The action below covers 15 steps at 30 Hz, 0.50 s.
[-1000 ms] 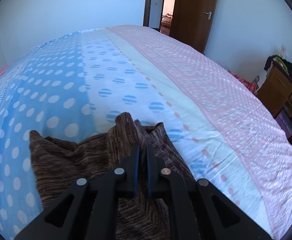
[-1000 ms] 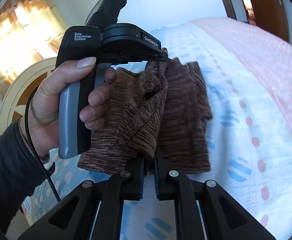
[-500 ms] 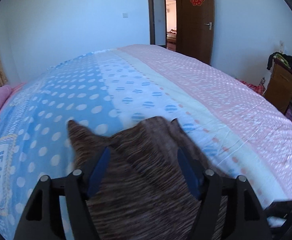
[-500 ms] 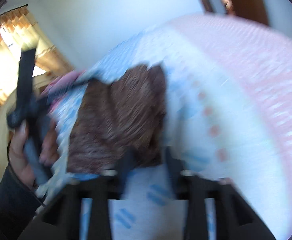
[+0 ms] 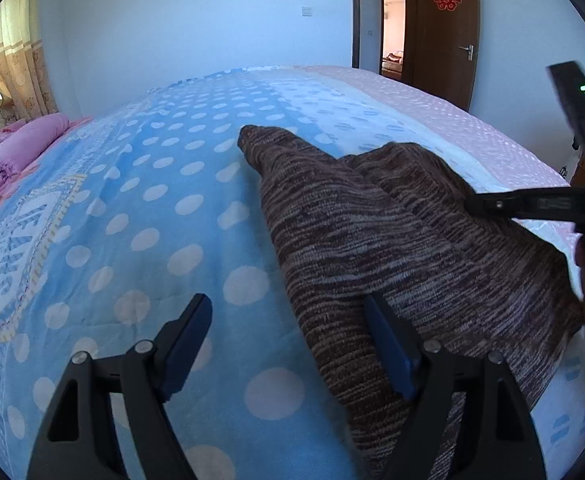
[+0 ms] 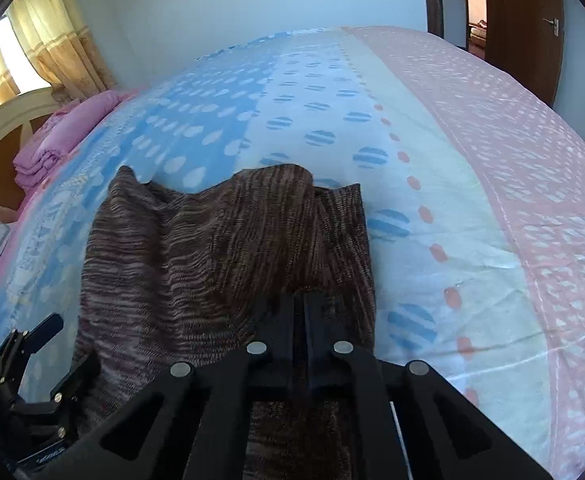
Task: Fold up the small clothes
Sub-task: 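Close the right gripper on the folded sweater's edge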
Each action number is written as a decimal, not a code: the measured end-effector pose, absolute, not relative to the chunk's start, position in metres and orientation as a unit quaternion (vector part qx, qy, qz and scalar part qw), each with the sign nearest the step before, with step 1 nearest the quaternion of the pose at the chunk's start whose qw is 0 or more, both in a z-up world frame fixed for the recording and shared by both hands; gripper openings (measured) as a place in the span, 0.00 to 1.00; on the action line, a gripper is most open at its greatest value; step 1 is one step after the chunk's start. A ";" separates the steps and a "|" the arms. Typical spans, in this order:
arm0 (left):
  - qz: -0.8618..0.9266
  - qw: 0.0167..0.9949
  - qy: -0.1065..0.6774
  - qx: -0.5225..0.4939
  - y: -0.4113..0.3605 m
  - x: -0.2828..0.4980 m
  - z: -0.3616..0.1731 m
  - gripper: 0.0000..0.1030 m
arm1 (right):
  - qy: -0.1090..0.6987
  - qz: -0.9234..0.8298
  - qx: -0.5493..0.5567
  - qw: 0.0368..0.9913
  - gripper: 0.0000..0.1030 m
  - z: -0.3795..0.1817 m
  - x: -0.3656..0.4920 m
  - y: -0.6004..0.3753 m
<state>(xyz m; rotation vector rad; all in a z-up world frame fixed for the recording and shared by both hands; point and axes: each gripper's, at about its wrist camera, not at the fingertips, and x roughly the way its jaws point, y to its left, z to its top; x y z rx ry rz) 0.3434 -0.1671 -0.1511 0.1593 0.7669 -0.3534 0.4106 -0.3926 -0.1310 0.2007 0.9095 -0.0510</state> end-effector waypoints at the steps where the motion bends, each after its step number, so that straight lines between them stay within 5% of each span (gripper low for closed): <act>1: -0.169 0.908 0.376 0.071 -0.164 0.343 -0.152 0.84 | 0.425 -0.033 0.099 0.899 0.03 -0.127 0.405 -0.394; 11: -0.177 0.896 0.407 0.014 -0.147 0.354 -0.162 0.96 | 0.423 -0.080 0.076 0.899 0.04 -0.128 0.384 -0.391; 15: -0.189 0.891 0.412 -0.003 -0.142 0.355 -0.164 0.96 | 0.420 -0.056 0.077 0.902 0.34 -0.108 0.405 -0.397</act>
